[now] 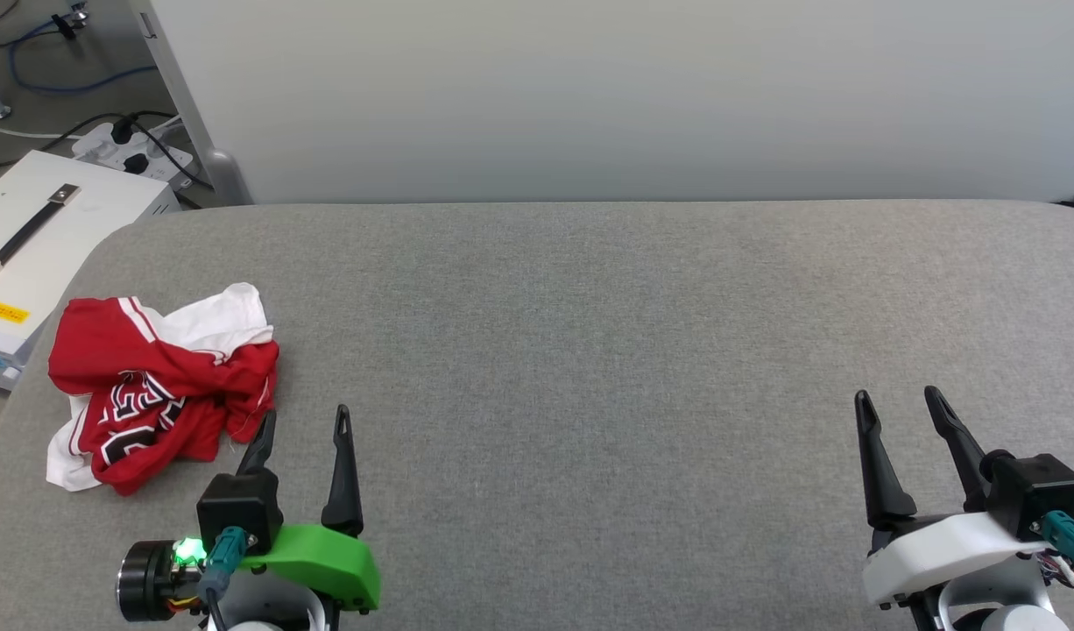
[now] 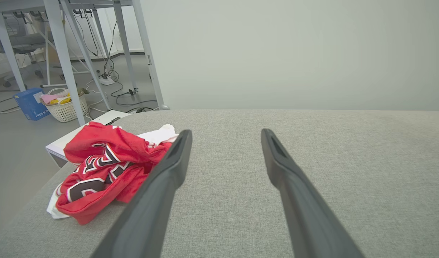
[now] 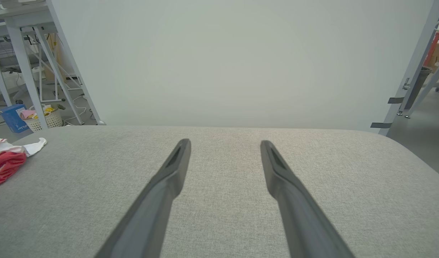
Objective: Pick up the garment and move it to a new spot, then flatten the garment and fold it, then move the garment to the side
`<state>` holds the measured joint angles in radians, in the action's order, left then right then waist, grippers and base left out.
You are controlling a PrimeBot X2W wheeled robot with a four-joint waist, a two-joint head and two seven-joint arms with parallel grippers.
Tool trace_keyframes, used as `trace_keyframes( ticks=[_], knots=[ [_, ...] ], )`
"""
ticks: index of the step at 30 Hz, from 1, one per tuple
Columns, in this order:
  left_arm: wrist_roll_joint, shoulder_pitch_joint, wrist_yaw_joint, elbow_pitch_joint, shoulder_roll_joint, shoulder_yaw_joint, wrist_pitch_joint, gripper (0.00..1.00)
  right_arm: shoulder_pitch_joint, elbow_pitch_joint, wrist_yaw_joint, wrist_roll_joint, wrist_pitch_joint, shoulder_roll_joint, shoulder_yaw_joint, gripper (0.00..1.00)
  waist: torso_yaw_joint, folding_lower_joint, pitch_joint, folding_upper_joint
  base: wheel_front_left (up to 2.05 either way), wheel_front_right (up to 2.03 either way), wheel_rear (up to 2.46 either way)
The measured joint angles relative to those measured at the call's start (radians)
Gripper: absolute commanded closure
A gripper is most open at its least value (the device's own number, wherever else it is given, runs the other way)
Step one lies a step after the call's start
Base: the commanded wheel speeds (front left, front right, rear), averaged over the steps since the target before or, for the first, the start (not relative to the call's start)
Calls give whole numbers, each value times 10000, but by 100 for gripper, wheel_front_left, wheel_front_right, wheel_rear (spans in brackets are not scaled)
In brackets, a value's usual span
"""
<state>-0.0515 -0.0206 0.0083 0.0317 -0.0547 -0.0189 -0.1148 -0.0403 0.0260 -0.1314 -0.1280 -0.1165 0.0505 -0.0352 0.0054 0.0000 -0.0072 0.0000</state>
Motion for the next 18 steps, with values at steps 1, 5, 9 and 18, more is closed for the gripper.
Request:
trace_keyframes(
  ticks=[1,5,9,18],
  knots=[
    [-2,-1,0,15,0,-2,-6,0,-2,0,0,0,-29,0,4,0,3,0,0,0,0,0,0],
    [-23,-9,0,50,2,4,-94,0,-45,0,0,-2,-113,0,12,0,16,0,-6,0,0,0,0],
    [-25,-34,0,82,2,0,-180,0,-156,0,0,-46,-196,0,10,0,29,0,-17,0,0,0,0],
    [-121,-135,2,148,2,0,-387,0,-213,-4,0,-240,-368,0,-4,0,44,0,-41,0,0,0,0]
  ],
)
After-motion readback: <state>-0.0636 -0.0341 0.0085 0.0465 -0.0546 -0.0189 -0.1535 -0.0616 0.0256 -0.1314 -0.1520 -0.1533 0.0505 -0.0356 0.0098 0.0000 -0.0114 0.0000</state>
